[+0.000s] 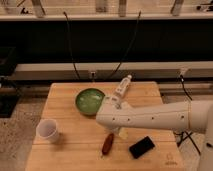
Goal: Place the pepper in the ceramic bowl
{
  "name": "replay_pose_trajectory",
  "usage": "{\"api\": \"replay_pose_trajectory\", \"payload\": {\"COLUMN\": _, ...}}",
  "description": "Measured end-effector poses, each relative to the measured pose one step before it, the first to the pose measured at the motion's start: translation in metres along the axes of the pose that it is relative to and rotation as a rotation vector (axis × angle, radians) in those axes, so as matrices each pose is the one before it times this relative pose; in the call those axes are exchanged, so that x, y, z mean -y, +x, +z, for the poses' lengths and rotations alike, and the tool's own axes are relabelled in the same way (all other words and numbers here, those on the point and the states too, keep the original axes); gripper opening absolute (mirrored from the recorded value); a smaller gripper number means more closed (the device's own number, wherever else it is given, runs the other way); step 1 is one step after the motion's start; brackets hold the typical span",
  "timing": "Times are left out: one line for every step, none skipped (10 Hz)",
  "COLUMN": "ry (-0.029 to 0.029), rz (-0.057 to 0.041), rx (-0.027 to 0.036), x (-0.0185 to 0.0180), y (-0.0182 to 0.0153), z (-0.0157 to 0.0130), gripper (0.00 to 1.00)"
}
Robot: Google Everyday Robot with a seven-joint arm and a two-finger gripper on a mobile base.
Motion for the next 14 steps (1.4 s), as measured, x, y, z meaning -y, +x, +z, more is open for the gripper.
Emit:
{"api": "replay_pose_trajectory", "payload": {"ry": -0.00181, "rz": -0.00651, "rx": 0.00284, "x": -0.00457, "y": -0.00309, "z": 0.00502, "gripper": 0.8}}
{"api": "replay_pose_trajectory", "payload": {"ry": 0.00333, "rz": -0.00008, "rx": 0.00253, "x": -0.00295, "y": -0.00249, "z": 0.00448, "gripper": 0.8}}
{"api": "replay_pose_trajectory", "payload": {"ry": 0.00436, "rz": 0.00009, "rx": 0.00108, "x": 0.00113, "y": 0.00087, "z": 0.0008, "gripper": 0.8}}
{"api": "replay_pose_trajectory", "payload": {"ry": 0.00369, "rz": -0.00366, "rx": 0.00203, "x": 0.00254, "y": 0.0006, "z": 0.00082, "gripper": 0.8}}
{"api": "replay_pose_trajectory", "payload": {"ry": 0.00431, "rz": 0.002, "rx": -0.00138, "x": 0.00232, "y": 0.0016, "z": -0.00081, "gripper": 0.8}}
{"api": "replay_pose_trajectory", "payload": {"ry": 0.00028, "rz": -0.00018, "rx": 0.0002, "x": 0.00099, "y": -0.00013, "z": -0.00033, "gripper": 0.8}}
{"api": "replay_pose_trajectory", "payload": {"ry": -0.00073, "rz": -0.00171, "rx": -0.00009, "x": -0.00087, "y": -0.00022, "z": 0.00057, "gripper": 0.8}}
{"api": "replay_pose_trajectory", "payload": {"ry": 0.00215, "rz": 0.001, "rx": -0.00032, "x": -0.00014, "y": 0.00169, "z": -0.00006, "gripper": 0.8}}
{"api": "replay_pose_trajectory", "payload": {"ry": 0.00448, "rz": -0.00084, "rx": 0.00194, "x": 0.00108, "y": 0.00069, "z": 0.00021, "gripper": 0.8}}
{"api": "replay_pose_trajectory", "payload": {"ry": 0.00196, "rz": -0.00522, "rx": 0.00162, "x": 0.00118, "y": 0.00037, "z": 0.00068, "gripper": 0.8}}
{"api": "replay_pose_trajectory", "payload": {"ry": 0.00042, "rz": -0.01276, "rx": 0.00204, "x": 0.00092, "y": -0.00109, "z": 0.00183, "gripper": 0.8}}
{"api": "replay_pose_trajectory", "payload": {"ry": -0.00098, "rz": -0.0042, "rx": 0.00321, "x": -0.00247, "y": -0.00397, "z": 0.00066, "gripper": 0.8}}
{"api": "replay_pose_trajectory", "payload": {"ry": 0.00157, "rz": 0.00091, "rx": 0.00012, "x": -0.00179, "y": -0.00151, "z": -0.00028, "gripper": 0.8}}
{"api": "replay_pose_trajectory", "payload": {"ry": 0.00134, "rz": 0.00435, "rx": -0.0024, "x": -0.00027, "y": 0.00169, "z": -0.00045, "gripper": 0.8}}
